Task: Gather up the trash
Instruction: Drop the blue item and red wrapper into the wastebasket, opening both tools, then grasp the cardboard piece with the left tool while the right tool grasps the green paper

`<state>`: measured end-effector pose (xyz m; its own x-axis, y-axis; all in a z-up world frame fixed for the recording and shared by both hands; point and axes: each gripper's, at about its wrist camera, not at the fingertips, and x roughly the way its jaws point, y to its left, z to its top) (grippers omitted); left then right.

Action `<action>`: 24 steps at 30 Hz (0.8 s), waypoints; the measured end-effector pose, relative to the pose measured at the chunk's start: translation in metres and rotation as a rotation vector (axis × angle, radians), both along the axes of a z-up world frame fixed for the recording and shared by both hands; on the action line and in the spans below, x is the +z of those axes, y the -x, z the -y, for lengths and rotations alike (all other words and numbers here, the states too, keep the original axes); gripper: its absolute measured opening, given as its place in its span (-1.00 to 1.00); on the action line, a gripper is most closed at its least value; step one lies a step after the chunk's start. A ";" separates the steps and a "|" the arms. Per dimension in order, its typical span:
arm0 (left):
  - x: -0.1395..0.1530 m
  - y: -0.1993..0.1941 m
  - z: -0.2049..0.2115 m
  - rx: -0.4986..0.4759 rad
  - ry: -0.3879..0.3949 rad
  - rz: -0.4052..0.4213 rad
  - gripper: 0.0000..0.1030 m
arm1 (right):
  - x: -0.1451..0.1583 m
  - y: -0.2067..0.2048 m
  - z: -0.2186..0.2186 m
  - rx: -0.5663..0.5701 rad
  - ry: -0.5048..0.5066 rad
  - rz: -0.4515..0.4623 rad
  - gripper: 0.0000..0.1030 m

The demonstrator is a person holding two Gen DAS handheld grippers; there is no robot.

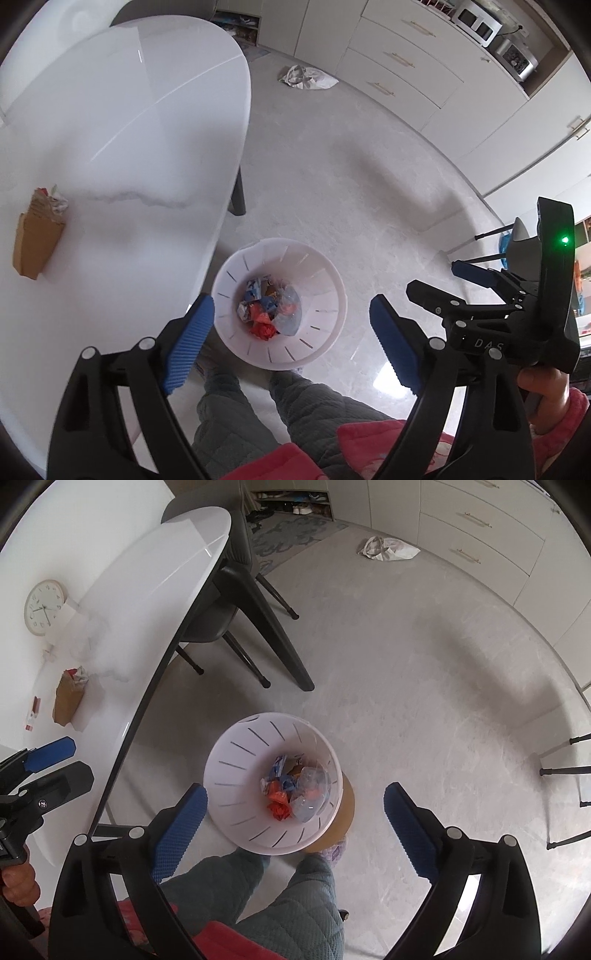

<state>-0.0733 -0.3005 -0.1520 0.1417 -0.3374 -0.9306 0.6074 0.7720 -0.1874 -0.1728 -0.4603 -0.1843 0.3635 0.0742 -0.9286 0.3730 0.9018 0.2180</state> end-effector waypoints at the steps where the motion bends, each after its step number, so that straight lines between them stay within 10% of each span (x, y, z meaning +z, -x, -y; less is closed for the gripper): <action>1: 0.001 -0.001 -0.001 0.006 -0.001 0.005 0.60 | 0.001 0.000 0.000 0.001 0.000 0.002 0.86; 17: 0.026 -0.086 -0.108 0.288 -0.097 0.212 0.60 | 0.042 -0.046 -0.045 0.058 0.010 0.089 0.86; 24: -0.001 -0.138 -0.162 0.238 -0.197 0.332 0.75 | 0.049 -0.075 -0.087 0.096 0.010 0.093 0.86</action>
